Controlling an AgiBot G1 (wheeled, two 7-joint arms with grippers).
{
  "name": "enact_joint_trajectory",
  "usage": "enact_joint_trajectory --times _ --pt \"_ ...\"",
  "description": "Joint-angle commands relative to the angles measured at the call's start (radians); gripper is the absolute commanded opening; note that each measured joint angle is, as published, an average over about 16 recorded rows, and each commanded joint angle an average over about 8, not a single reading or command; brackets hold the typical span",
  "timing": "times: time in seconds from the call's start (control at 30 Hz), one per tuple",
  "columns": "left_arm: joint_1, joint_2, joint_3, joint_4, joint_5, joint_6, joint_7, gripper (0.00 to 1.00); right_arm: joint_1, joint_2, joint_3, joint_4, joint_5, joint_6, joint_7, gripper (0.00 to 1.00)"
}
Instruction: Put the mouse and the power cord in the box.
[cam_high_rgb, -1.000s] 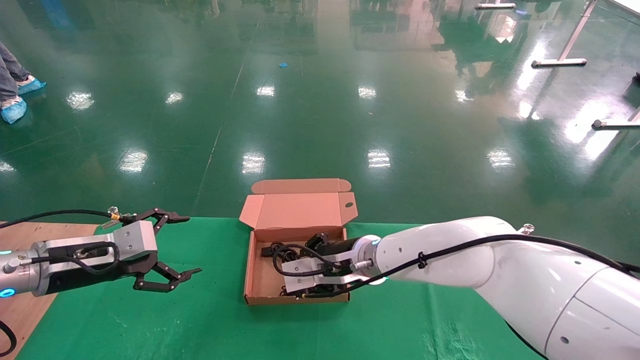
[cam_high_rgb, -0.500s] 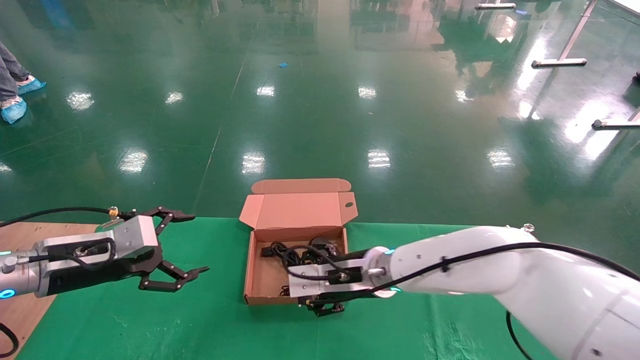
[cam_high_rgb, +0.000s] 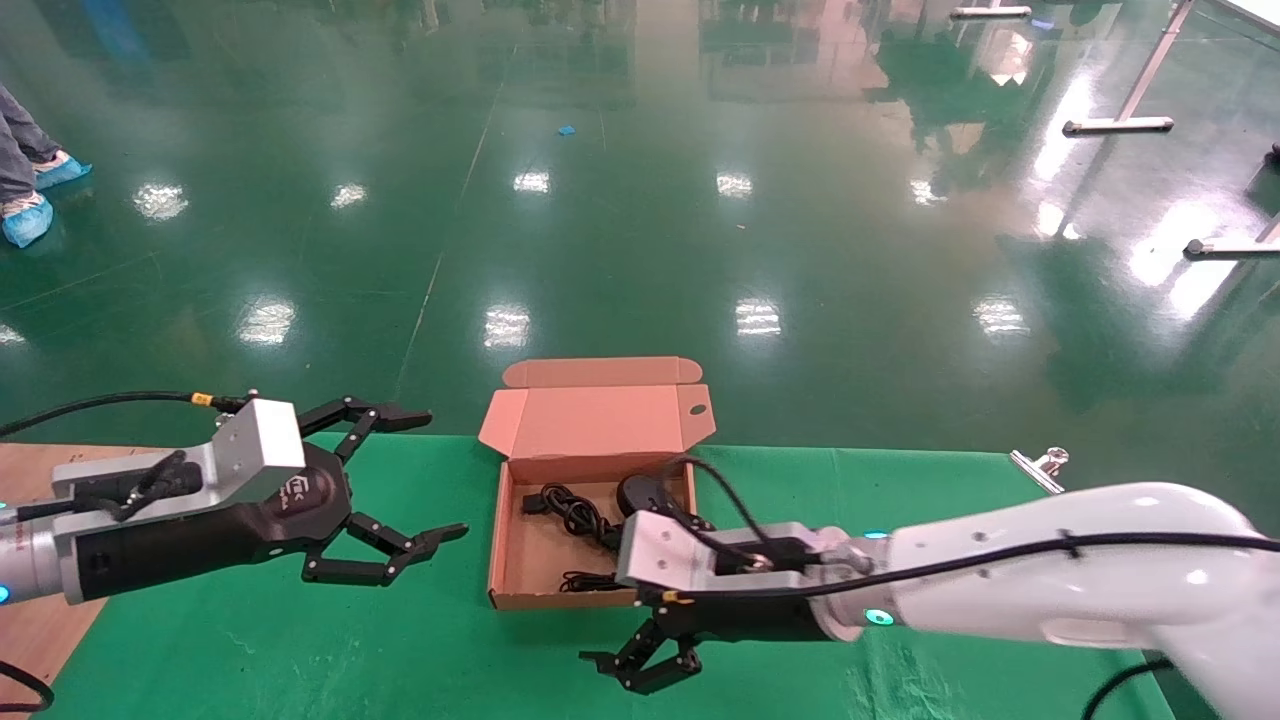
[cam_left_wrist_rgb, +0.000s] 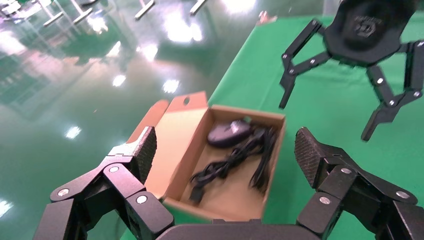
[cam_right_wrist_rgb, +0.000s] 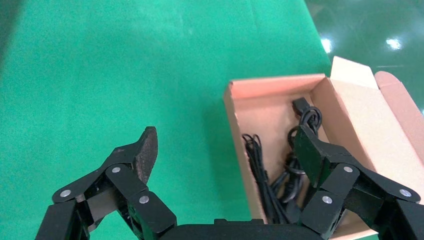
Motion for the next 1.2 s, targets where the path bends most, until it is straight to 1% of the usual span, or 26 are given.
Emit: enact_joint_trajectory --times 0.03,1.2 --pt "0.014 -0.007 -0.017 -0.029 -0.01 0.011 -0.028 1.0 -0.019 0.025 0.038 0.019 0.026 -0.029 0.009 1.0" --pt "0.25 -0.125 -0.313 -0.54 -0.192 0.209 -0.521 1.0 -0.344 0.464 0.706 0.345 0.478 -0.53 0.161 1.0"
